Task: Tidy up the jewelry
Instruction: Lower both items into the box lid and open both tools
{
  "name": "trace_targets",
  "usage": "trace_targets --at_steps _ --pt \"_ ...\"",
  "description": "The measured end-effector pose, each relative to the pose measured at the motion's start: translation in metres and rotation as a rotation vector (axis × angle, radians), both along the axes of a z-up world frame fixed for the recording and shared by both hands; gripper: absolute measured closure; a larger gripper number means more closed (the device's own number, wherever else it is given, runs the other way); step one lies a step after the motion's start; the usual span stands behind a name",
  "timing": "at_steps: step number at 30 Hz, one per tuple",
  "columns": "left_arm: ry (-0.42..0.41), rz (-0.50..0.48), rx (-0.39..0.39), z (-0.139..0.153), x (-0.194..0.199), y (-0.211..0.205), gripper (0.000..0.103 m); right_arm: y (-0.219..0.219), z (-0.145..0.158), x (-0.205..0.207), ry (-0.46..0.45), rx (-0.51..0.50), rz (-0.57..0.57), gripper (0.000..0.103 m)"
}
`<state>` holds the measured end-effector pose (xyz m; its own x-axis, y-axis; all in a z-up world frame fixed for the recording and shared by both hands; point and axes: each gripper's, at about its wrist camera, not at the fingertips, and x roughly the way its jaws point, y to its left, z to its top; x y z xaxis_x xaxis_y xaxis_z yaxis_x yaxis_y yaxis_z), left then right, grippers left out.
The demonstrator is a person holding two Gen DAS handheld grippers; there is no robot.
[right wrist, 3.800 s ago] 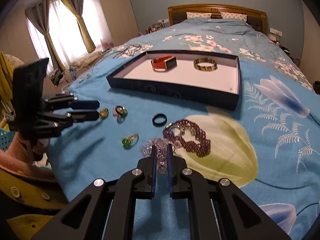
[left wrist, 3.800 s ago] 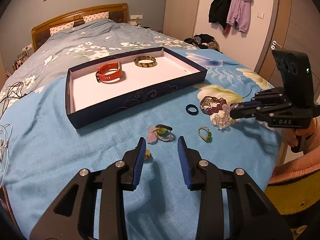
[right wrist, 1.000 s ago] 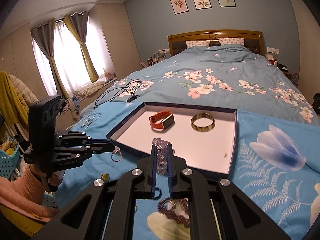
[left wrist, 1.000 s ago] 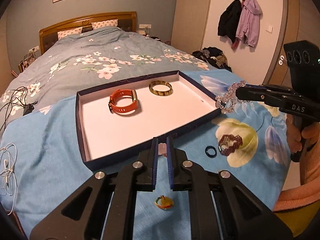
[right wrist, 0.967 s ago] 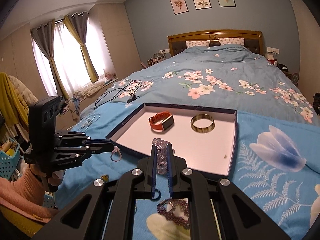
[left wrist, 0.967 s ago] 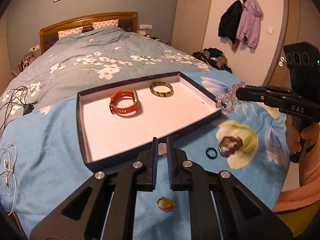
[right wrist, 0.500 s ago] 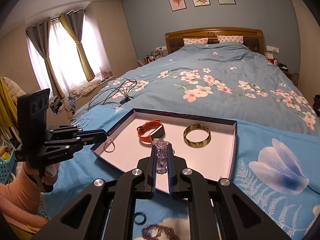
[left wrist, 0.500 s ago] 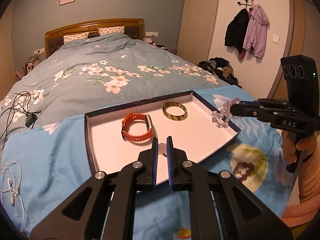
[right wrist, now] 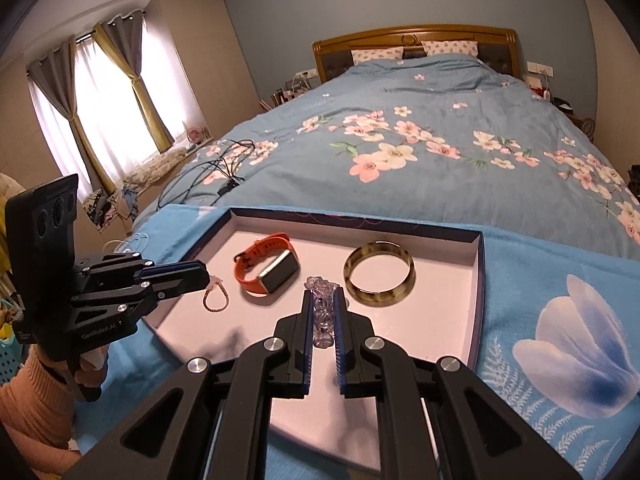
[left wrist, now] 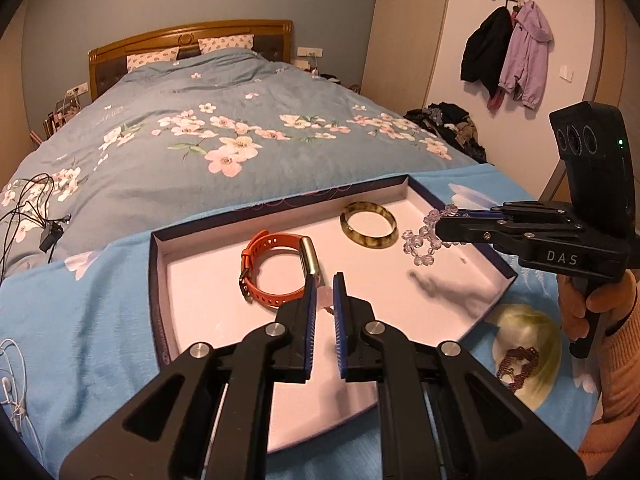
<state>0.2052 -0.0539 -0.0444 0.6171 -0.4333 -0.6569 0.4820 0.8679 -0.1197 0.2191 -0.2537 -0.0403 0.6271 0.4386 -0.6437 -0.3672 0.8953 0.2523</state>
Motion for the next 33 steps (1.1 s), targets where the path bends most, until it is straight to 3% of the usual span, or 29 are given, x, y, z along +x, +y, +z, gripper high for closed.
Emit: trace_targets --at_steps 14,24,29,33 --pt "0.095 0.039 0.047 -0.035 0.027 -0.006 0.094 0.001 -0.016 0.015 0.052 -0.055 -0.028 0.095" --pt "0.092 0.072 0.063 -0.037 0.028 -0.005 0.087 -0.005 -0.019 0.011 0.059 -0.078 -0.055 0.093" --pt "0.049 0.102 0.063 -0.024 0.018 0.003 0.071 -0.011 -0.014 0.002 0.049 -0.064 -0.063 0.093" --pt "0.004 0.118 0.059 -0.008 0.005 0.009 0.060 -0.016 -0.005 -0.012 0.024 -0.045 -0.063 0.082"
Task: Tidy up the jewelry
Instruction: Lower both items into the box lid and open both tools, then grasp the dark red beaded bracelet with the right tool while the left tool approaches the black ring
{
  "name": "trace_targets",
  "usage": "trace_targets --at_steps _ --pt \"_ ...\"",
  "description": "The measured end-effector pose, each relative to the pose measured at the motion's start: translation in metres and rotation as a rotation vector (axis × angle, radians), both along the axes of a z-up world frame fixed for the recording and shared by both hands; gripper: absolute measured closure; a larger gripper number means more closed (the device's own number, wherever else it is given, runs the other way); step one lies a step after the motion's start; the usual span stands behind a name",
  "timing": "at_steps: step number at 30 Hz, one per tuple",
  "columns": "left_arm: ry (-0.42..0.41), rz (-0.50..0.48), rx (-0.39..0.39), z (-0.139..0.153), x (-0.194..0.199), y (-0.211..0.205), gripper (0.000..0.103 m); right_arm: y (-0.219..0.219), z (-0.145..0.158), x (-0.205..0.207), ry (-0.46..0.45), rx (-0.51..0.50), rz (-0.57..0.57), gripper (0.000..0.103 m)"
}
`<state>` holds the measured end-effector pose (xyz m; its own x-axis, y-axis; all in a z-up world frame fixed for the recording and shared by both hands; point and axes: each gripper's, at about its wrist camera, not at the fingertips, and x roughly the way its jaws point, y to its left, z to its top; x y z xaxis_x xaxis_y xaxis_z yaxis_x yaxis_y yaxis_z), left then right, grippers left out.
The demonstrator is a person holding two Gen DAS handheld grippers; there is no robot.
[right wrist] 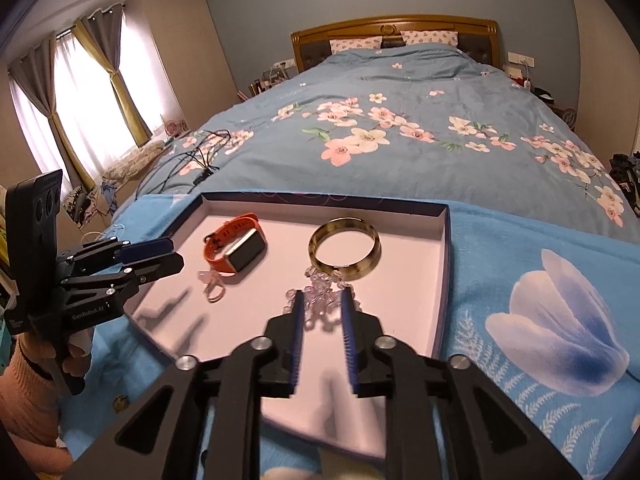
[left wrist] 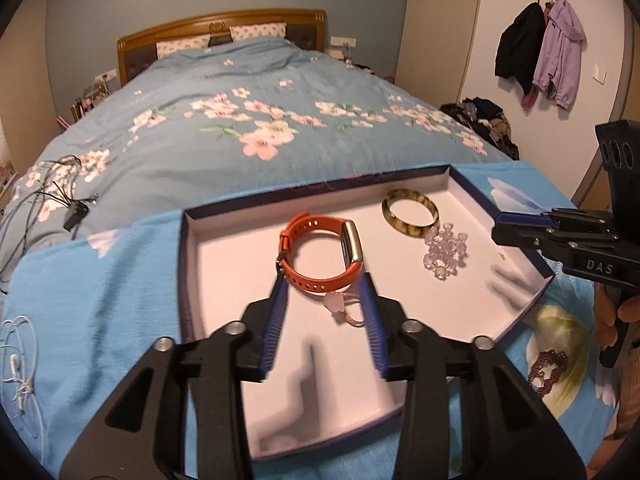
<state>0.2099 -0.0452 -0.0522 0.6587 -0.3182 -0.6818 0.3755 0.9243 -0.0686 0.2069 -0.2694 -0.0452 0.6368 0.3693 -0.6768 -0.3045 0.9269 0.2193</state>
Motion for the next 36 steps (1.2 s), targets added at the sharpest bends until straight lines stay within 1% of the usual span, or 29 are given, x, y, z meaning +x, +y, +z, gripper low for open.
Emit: trace_targets --at_steps 1,3,8,11,14,17,21,26,29,34,36 --pt "-0.018 0.001 -0.002 0.005 -0.006 0.002 0.057 -0.001 0.003 -0.005 -0.009 0.006 0.003 0.081" --pt "-0.051 0.003 0.001 0.014 -0.020 0.007 0.056 -0.003 0.009 -0.015 -0.031 0.012 0.008 0.074" --pt "-0.110 -0.010 -0.033 0.033 -0.057 0.023 0.049 -0.010 0.022 -0.047 -0.082 -0.004 0.027 0.072" --pt "-0.141 -0.005 -0.026 0.038 -0.078 0.030 0.047 -0.015 0.025 -0.064 -0.091 -0.023 0.033 0.072" --pt "-0.150 0.003 -0.023 0.036 -0.096 0.037 0.047 -0.018 0.023 -0.080 -0.087 -0.031 0.035 0.072" --pt "-0.130 0.000 -0.047 0.030 -0.110 0.044 0.047 -0.017 0.015 -0.093 -0.074 -0.054 0.031 0.072" --pt "-0.115 -0.020 -0.021 0.019 -0.126 0.044 0.047 -0.011 0.001 -0.107 -0.041 -0.076 0.044 0.072" --pt "-0.093 -0.090 -0.010 0.008 -0.145 0.034 0.047 -0.010 -0.017 -0.118 0.007 -0.094 0.040 0.072" --pt "-0.088 -0.158 0.018 0.002 -0.155 0.015 0.047 -0.012 -0.026 -0.121 0.029 -0.098 0.030 0.072" --pt "-0.084 -0.262 0.030 -0.003 -0.157 -0.018 0.047 -0.015 -0.033 -0.127 0.055 -0.097 0.014 0.072" --pt "-0.069 -0.302 0.039 -0.006 -0.155 -0.033 0.047 -0.017 -0.035 -0.128 0.060 -0.095 0.013 0.072"
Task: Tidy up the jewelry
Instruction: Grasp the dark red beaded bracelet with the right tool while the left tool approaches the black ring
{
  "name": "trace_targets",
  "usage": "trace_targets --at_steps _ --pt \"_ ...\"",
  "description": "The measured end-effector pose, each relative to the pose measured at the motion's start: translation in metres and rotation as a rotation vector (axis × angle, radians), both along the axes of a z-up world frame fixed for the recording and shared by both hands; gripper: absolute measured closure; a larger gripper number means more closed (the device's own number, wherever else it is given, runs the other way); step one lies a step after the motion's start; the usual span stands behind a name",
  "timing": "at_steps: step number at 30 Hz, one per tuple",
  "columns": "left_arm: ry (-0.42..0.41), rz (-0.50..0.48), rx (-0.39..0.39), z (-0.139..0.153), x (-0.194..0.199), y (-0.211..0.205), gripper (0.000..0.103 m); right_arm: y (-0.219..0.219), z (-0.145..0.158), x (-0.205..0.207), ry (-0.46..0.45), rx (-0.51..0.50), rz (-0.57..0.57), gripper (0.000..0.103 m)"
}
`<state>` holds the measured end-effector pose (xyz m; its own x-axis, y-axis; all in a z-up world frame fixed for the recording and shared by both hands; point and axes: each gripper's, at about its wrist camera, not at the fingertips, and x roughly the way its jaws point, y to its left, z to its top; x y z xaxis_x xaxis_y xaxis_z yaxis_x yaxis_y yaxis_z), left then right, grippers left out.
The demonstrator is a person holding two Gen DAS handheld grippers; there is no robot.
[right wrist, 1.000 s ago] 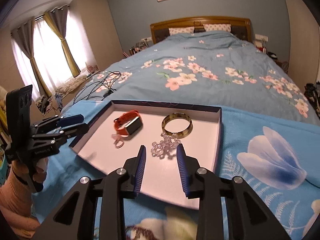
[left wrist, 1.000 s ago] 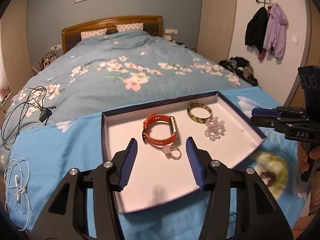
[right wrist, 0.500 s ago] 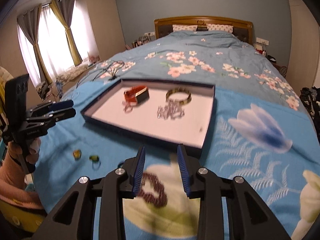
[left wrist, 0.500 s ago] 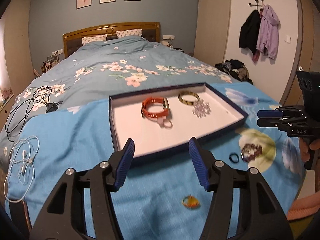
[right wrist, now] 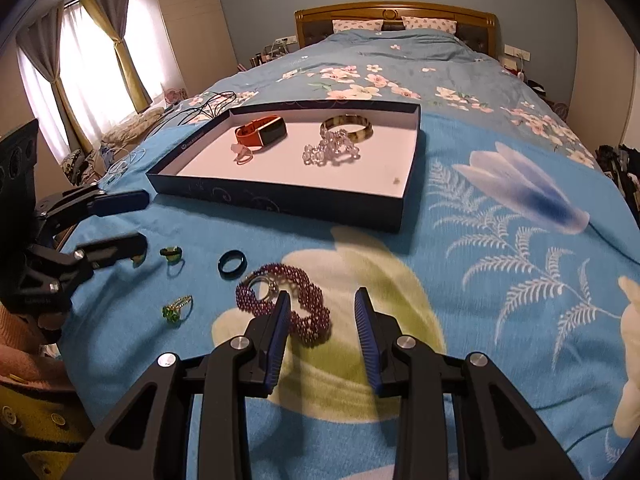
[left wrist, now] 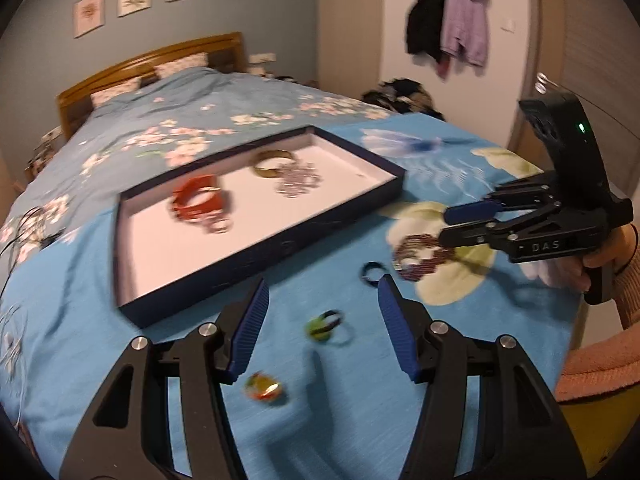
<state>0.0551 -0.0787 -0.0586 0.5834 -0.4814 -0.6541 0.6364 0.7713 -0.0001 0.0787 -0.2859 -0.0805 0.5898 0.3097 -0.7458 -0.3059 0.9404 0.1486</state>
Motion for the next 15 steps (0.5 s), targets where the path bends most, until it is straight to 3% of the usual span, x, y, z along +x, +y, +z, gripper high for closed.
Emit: trace_targets --at_steps 9,15 --pt "0.059 -0.090 0.083 -0.019 0.014 -0.052 0.049 -0.001 -0.005 -0.001 0.012 0.005 -0.006 0.072" --pt "0.120 -0.090 0.094 -0.029 0.030 -0.062 0.062 0.004 -0.006 -0.002 -0.006 -0.011 0.001 0.072"
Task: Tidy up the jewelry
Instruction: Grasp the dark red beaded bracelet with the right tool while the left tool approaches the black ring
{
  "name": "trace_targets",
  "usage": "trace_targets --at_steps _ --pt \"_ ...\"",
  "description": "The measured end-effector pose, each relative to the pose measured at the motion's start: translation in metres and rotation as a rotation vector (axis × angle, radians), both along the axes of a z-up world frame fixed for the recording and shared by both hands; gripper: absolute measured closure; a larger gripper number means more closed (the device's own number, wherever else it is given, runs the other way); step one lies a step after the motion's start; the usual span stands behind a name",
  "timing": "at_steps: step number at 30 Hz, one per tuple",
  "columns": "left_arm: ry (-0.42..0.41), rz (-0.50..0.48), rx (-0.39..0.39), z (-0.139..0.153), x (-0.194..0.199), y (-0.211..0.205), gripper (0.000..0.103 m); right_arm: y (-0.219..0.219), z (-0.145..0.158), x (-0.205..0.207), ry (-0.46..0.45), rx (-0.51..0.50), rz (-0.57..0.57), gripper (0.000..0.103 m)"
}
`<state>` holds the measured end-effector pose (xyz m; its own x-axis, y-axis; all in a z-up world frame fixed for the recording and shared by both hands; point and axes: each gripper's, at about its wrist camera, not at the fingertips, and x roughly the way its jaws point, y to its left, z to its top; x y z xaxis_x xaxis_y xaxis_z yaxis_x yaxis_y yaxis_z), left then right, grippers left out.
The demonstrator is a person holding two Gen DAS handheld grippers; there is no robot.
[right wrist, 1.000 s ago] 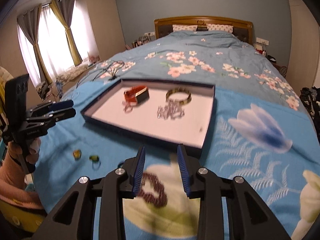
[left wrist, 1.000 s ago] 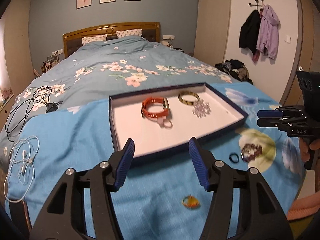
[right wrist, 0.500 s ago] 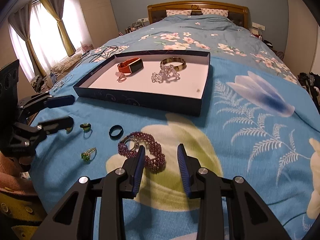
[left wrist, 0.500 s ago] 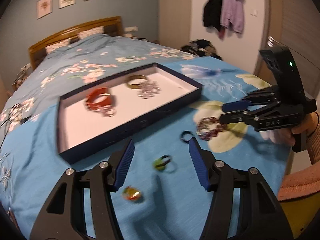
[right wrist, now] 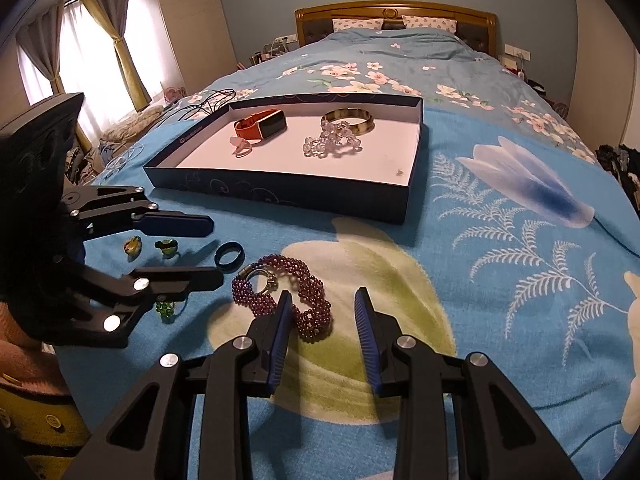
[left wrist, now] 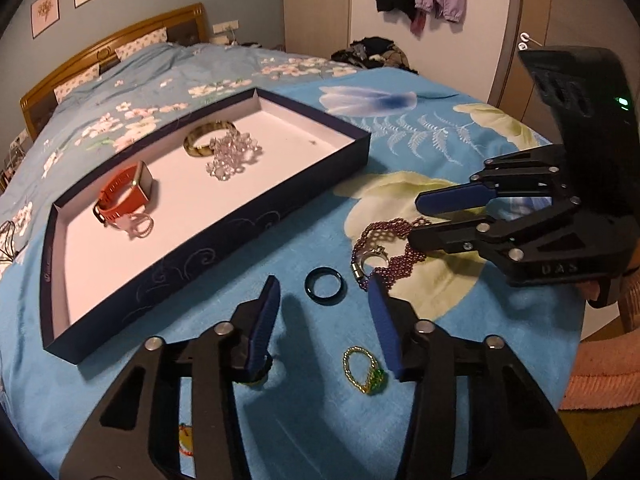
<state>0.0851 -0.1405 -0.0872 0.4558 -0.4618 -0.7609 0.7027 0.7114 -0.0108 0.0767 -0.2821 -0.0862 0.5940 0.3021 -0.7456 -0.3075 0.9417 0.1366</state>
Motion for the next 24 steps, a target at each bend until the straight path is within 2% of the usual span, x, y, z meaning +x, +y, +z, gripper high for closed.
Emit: trace_targets --at_steps 3,5,7,10,14,24 --pt "0.023 0.009 0.006 -0.004 0.005 -0.001 0.065 0.001 -0.001 -0.001 -0.006 -0.001 0.003 0.079" --pt "0.031 0.010 0.005 -0.005 0.007 -0.002 0.065 0.001 -0.002 -0.001 -0.004 0.008 0.011 0.089" --pt "0.031 0.014 0.005 -0.005 0.007 -0.002 0.065 0.002 -0.002 -0.001 -0.008 0.003 0.018 0.090" --pt "0.032 0.006 0.007 -0.006 0.007 -0.004 0.071 0.003 -0.001 -0.001 -0.009 0.010 0.023 0.095" --pt "0.036 0.011 0.002 -0.005 0.008 -0.005 0.081 0.005 0.000 -0.002 -0.021 0.002 0.026 0.097" --pt "0.038 0.033 -0.032 -0.001 0.006 0.002 0.081 0.009 0.012 -0.004 -0.058 0.010 0.043 0.097"
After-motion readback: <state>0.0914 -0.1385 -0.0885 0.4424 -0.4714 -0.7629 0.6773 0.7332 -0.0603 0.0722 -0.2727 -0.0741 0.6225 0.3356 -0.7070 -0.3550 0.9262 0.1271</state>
